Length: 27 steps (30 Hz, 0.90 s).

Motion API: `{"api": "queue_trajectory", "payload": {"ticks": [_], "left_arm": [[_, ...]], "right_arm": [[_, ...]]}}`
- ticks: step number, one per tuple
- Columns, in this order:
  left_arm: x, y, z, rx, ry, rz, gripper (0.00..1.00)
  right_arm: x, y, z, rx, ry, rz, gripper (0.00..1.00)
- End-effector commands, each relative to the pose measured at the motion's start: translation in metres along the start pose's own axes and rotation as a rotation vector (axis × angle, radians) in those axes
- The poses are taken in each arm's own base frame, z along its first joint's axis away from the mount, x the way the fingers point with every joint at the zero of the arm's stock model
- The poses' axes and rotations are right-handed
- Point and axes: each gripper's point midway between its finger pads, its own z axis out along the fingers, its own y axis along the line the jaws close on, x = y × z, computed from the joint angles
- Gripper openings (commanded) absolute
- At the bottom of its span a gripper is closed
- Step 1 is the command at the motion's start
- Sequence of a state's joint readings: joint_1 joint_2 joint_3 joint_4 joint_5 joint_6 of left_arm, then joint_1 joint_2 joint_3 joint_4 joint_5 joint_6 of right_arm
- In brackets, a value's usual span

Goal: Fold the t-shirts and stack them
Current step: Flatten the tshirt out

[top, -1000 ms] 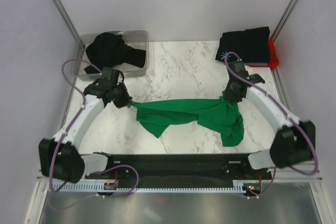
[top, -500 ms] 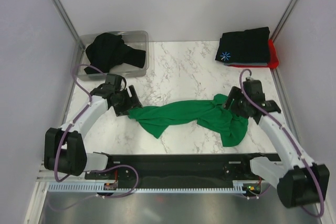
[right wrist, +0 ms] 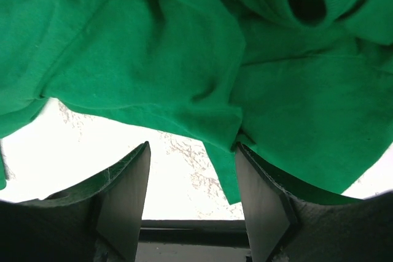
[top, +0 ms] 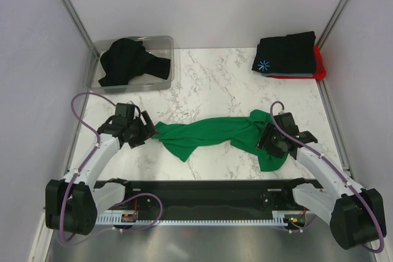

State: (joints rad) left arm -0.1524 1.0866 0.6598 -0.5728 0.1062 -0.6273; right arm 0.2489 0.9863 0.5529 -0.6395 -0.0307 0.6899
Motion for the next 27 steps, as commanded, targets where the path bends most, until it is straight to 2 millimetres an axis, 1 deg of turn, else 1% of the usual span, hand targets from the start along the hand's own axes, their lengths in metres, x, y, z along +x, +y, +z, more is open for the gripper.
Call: {"api": "queue_trajectory", "payload": {"ticks": [1, 4, 5, 7, 8, 10, 13, 14, 15, 16, 17, 18, 19, 22, 27], "left_arm": [[-0.011, -0.004, -0.003, 0.028, -0.076, -0.039, 0.81], [-0.008, -0.001, -0.003, 0.023, -0.078, -0.043, 0.81], [-0.008, -0.002, -0.003, 0.027, -0.081, -0.041, 0.81], [-0.008, -0.001, -0.003, 0.028, -0.08, -0.044, 0.8], [-0.007, -0.001, -0.002, 0.028, -0.078, -0.045, 0.8], [-0.007, -0.001, -0.002, 0.03, -0.077, -0.046, 0.8], [-0.006, -0.001, -0.001, 0.032, -0.077, -0.045, 0.8], [-0.006, -0.001, 0.0, 0.031, -0.076, -0.046, 0.8], [-0.006, -0.001, 0.0, 0.032, -0.077, -0.045, 0.8], [-0.006, -0.001, 0.0, 0.031, -0.076, -0.046, 0.79], [-0.006, 0.0, 0.0, 0.03, -0.077, -0.047, 0.79], [-0.005, 0.0, 0.0, 0.031, -0.078, -0.047, 0.79], [-0.005, -0.001, -0.001, 0.032, -0.079, -0.046, 0.8], [-0.005, 0.0, 0.0, 0.031, -0.08, -0.046, 0.79], [-0.004, 0.001, 0.001, 0.03, -0.077, -0.049, 0.79]], "right_arm": [[0.004, -0.009, 0.009, 0.052, -0.027, 0.05, 0.65], [0.004, -0.016, 0.003, 0.091, -0.062, 0.069, 0.65], [-0.003, -0.019, -0.001, 0.1, -0.112, 0.083, 0.66], [-0.004, -0.022, -0.005, 0.113, -0.141, 0.121, 0.68], [-0.007, -0.022, -0.009, 0.106, -0.169, 0.132, 0.68], [-0.007, -0.022, -0.011, 0.093, -0.19, 0.143, 0.68], [0.002, -0.029, -0.003, 0.118, -0.166, 0.134, 0.66], [0.003, -0.029, 0.001, 0.116, -0.159, 0.135, 0.64], [0.01, -0.031, 0.006, 0.112, -0.134, 0.13, 0.63], [0.013, -0.031, 0.009, 0.11, -0.126, 0.133, 0.59], [0.013, -0.028, 0.011, 0.095, -0.128, 0.133, 0.58], [0.017, -0.029, 0.014, 0.092, -0.118, 0.128, 0.57], [0.018, -0.028, 0.015, 0.087, -0.115, 0.126, 0.55], [0.017, -0.03, 0.017, 0.091, -0.121, 0.117, 0.53], [0.011, -0.025, 0.016, 0.082, -0.137, 0.108, 0.52]]}}
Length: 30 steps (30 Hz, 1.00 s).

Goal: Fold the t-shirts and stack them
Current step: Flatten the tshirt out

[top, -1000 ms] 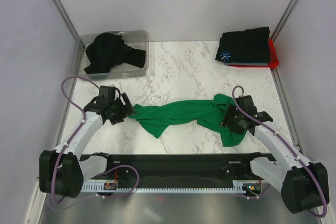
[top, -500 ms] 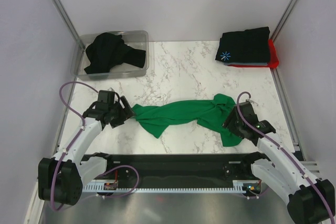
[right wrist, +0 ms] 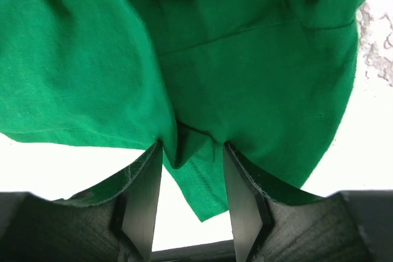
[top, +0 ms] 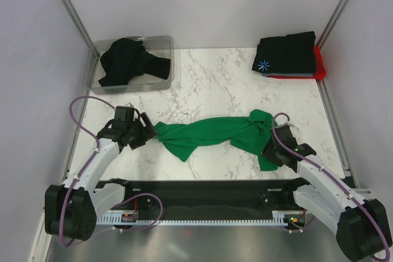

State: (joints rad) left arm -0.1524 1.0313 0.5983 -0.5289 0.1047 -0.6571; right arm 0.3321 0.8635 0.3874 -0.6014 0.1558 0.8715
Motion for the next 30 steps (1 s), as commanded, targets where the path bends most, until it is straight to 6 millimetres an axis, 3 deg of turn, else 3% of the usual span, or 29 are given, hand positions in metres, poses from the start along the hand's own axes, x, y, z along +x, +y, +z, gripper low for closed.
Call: {"api": "queue_trajectory", "payload": {"ticks": [1, 10, 14, 25, 30], "left_arm": [[-0.009, -0.002, 0.001, 0.01, -0.047, -0.022, 0.79], [-0.008, -0.001, 0.002, 0.01, -0.047, -0.022, 0.79], [-0.007, 0.0, 0.003, 0.005, -0.044, -0.025, 0.79], [-0.012, 0.003, -0.002, -0.006, -0.09, -0.046, 0.78], [-0.015, 0.016, -0.006, -0.056, -0.157, -0.099, 0.78]], "right_arm": [[-0.009, 0.008, 0.0, -0.026, -0.037, 0.004, 0.51], [-0.017, 0.019, -0.005, -0.055, -0.053, -0.007, 0.42], [-0.015, 0.021, -0.004, -0.062, -0.046, -0.012, 0.28], [-0.02, 0.028, -0.011, -0.089, -0.061, -0.022, 0.01], [-0.031, 0.039, -0.026, -0.118, -0.078, -0.031, 0.0]]}}
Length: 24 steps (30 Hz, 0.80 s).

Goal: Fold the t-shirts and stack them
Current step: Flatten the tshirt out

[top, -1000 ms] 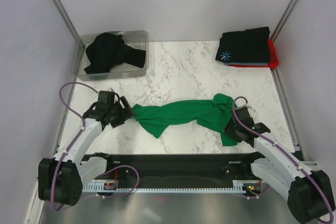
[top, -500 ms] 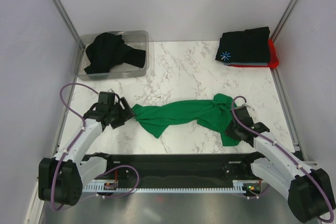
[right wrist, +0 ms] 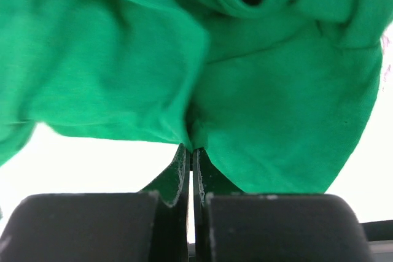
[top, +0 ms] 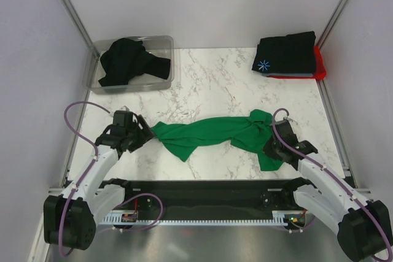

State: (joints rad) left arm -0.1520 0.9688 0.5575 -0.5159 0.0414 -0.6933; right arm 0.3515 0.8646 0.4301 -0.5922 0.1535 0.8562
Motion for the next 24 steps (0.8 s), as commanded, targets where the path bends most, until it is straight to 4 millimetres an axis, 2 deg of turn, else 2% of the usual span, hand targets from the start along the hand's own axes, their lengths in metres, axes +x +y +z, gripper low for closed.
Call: {"api": "queue_trajectory", "payload": {"ticks": [1, 4, 9, 16, 24], "left_arm": [[-0.014, 0.008, -0.004, -0.031, -0.113, -0.088, 0.79], [-0.013, 0.009, -0.004, -0.004, -0.144, -0.142, 0.78], [-0.003, 0.011, 0.009, 0.033, -0.145, -0.209, 0.73], [-0.009, 0.01, 0.03, 0.022, -0.138, -0.203, 0.72], [-0.031, -0.006, 0.047, 0.04, -0.15, -0.195, 0.71]], "right_arm": [[-0.025, 0.026, -0.021, -0.08, -0.062, -0.007, 0.0], [-0.036, 0.037, -0.035, -0.112, -0.083, -0.009, 0.0], [-0.047, 0.049, -0.047, -0.138, -0.095, -0.022, 0.0], [-0.046, 0.047, -0.046, -0.128, -0.093, -0.032, 0.0], [-0.042, 0.041, -0.037, -0.107, -0.081, -0.048, 0.0]]}}
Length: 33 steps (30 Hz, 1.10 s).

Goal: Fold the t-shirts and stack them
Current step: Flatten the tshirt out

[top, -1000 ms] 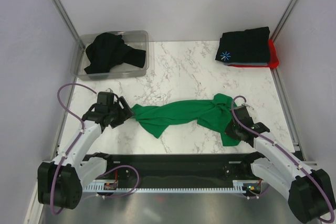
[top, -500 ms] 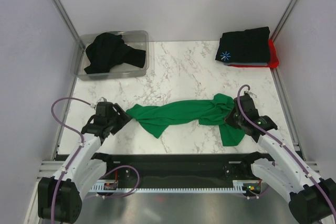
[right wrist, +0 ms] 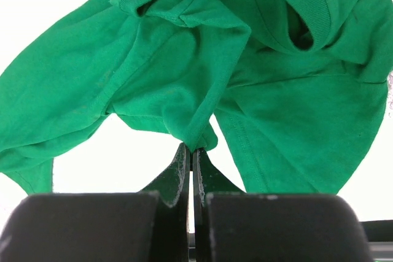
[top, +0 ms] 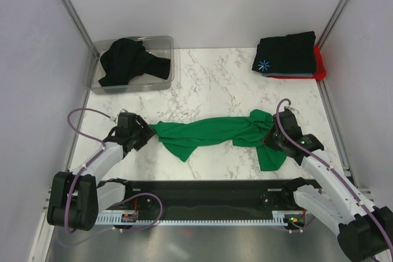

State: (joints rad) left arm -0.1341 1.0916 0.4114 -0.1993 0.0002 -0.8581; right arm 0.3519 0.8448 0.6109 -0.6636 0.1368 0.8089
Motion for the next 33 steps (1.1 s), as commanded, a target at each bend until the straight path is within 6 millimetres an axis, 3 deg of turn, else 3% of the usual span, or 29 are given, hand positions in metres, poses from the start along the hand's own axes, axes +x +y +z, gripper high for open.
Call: {"api": "queue_trajectory", "payload": {"ticks": [1, 15, 24, 33], "left_arm": [[-0.028, -0.024, 0.005, 0.052, -0.081, -0.021, 0.7], [-0.062, -0.055, 0.004, 0.119, -0.176, -0.039, 0.69], [-0.066, -0.069, 0.033, 0.119, -0.126, -0.019, 0.69], [-0.078, -0.085, 0.043, 0.136, -0.13, -0.02, 0.65]], "right_arm": [[-0.002, 0.001, 0.001, 0.0, -0.007, -0.023, 0.0], [0.002, 0.001, 0.015, 0.009, 0.014, -0.045, 0.0], [0.004, 0.003, 0.023, 0.013, 0.029, -0.058, 0.0], [0.006, 0.0, 0.029, 0.026, 0.036, -0.069, 0.0]]}}
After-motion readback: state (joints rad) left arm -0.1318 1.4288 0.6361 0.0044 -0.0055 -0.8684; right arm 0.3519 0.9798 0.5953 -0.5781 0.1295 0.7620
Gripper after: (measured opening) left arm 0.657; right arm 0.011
